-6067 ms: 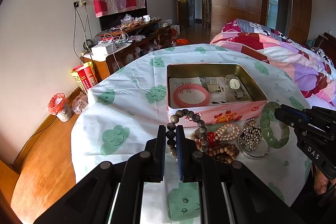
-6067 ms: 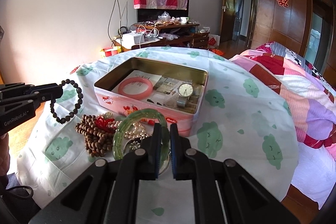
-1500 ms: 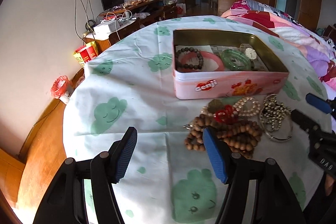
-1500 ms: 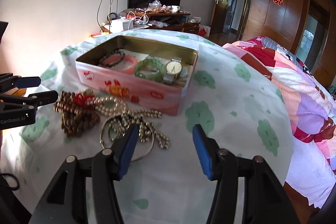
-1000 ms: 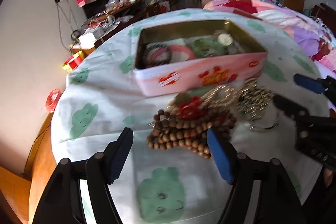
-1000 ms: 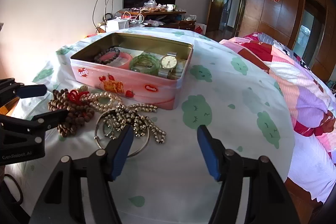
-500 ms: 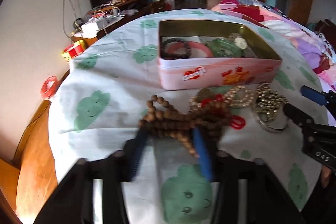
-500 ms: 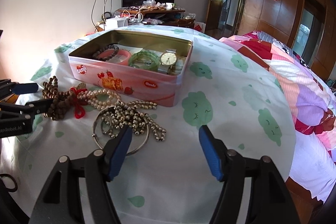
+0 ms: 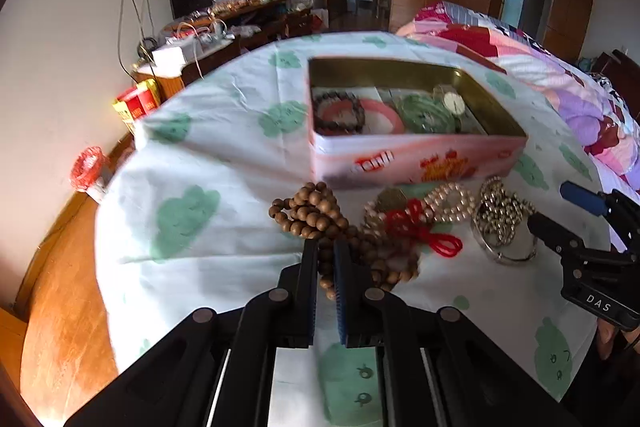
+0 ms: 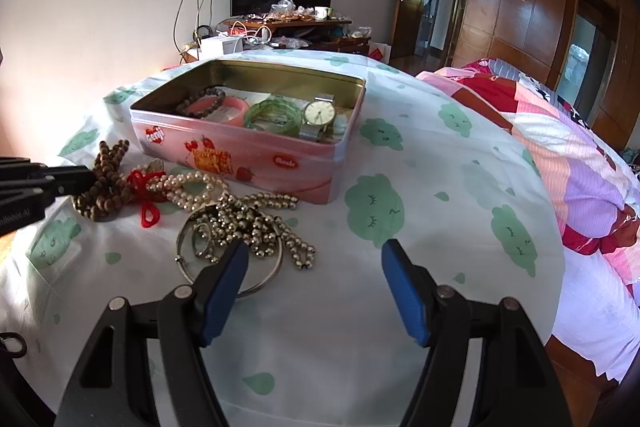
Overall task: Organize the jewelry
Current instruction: 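Grasp the brown wooden bead strand with the left tool and lift it, then grasp the silver bead chain with the right tool while the left tool holds the wooden beads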
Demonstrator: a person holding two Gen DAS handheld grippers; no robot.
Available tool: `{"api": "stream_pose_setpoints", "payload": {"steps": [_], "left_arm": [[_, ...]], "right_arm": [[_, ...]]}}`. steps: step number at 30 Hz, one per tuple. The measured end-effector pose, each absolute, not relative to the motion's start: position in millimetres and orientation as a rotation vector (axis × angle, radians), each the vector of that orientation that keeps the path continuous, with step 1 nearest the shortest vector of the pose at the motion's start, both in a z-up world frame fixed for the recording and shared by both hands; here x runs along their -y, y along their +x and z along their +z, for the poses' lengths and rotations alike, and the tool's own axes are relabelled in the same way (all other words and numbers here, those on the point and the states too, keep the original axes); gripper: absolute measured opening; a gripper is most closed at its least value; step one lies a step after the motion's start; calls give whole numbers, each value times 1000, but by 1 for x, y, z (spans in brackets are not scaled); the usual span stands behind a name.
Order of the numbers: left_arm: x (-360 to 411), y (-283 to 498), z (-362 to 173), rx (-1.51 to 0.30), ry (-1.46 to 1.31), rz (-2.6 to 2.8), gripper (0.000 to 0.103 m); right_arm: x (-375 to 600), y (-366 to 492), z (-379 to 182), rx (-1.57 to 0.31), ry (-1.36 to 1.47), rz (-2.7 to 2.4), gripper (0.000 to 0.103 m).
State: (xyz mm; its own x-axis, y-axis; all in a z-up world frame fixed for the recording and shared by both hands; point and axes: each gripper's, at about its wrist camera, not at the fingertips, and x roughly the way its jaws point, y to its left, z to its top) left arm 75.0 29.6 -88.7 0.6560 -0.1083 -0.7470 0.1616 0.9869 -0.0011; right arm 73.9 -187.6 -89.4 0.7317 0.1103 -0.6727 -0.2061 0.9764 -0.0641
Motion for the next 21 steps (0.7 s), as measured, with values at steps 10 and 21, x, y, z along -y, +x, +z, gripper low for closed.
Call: {"api": "stream_pose_setpoints", "payload": {"steps": [10,21], "left_arm": [[-40,74,-74,-815,31,-145,7],[-38,75,-78,-832,34,-159,7]], "right_arm": [[184,71,-86,-728,-134,218,65],[165,81,-78,-742,-132,304,41]]}}
